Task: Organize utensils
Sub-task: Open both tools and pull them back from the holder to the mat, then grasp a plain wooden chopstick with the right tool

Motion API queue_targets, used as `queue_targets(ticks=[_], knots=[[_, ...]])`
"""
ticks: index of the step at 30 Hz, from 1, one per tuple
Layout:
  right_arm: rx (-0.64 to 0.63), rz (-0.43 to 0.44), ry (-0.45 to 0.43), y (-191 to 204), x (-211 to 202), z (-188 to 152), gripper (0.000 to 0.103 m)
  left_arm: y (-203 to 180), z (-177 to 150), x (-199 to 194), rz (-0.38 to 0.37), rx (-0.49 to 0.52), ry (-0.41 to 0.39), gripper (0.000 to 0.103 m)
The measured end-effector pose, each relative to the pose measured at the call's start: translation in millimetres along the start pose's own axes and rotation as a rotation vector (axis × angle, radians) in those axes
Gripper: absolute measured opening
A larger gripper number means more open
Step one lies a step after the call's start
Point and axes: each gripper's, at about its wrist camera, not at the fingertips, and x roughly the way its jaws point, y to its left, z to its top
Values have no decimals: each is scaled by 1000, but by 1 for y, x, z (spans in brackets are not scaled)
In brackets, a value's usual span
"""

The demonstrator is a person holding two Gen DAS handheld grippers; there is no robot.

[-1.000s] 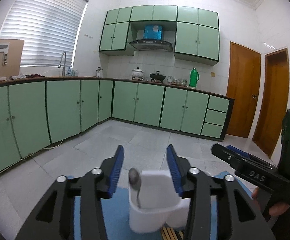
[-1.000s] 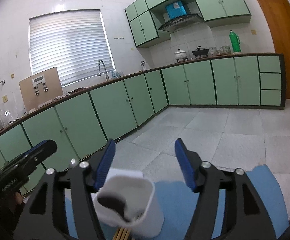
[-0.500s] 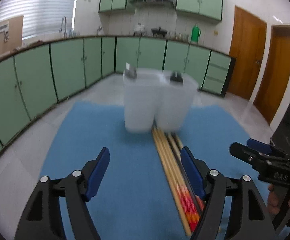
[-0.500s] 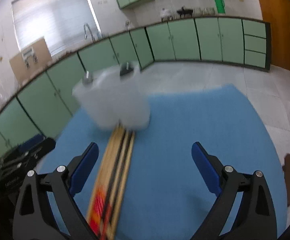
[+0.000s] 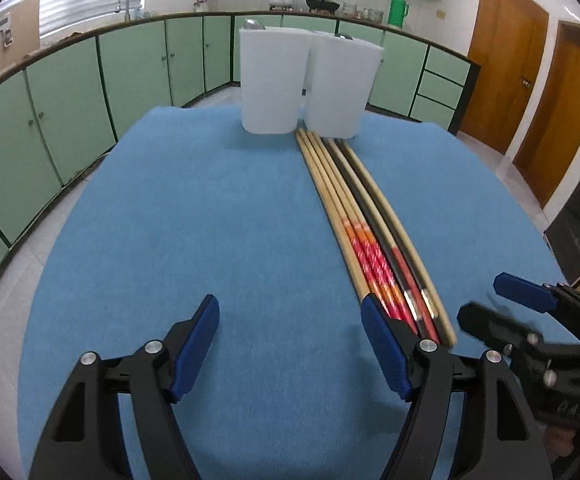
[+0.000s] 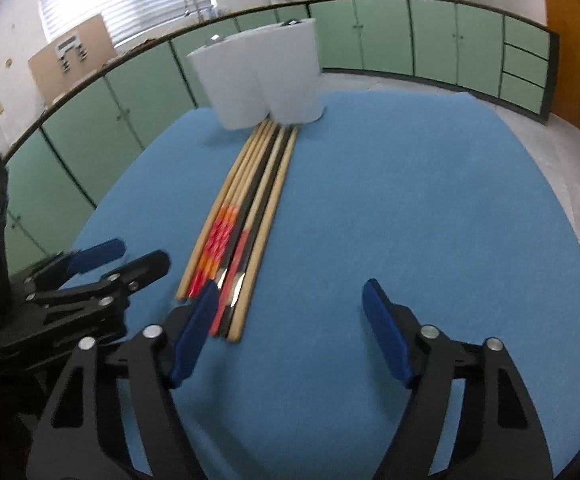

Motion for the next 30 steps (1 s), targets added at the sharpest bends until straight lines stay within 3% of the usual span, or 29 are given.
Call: queue_targets(ticks=[5, 7, 11, 15, 20, 22, 24, 30], knots=[[-54, -28, 24, 7, 1, -10, 63, 3, -4, 0, 5, -7, 14, 72], [-68, -52, 31, 6, 1, -11, 57, 4, -5, -1, 6, -3, 16, 72], [-60, -129, 19, -2, -3, -8, 56, 0, -5, -2, 6, 7, 19, 72], [-38, -60, 15, -5, -8, -12, 56, -1, -4, -1, 0, 13, 24, 72], [-59, -16, 19, 3, 0, -11, 35, -2, -5, -2, -10, 18, 27, 72], [-59, 6, 27, 5, 3, -10, 16, -4, -6, -1, -18, 23, 30, 72], [-52, 5, 32, 4, 4, -9, 7, -6, -6, -2, -27, 23, 32, 72], [-35, -25, 19, -3, -2, -11, 6, -16, -7, 2, -34, 42, 40, 72]])
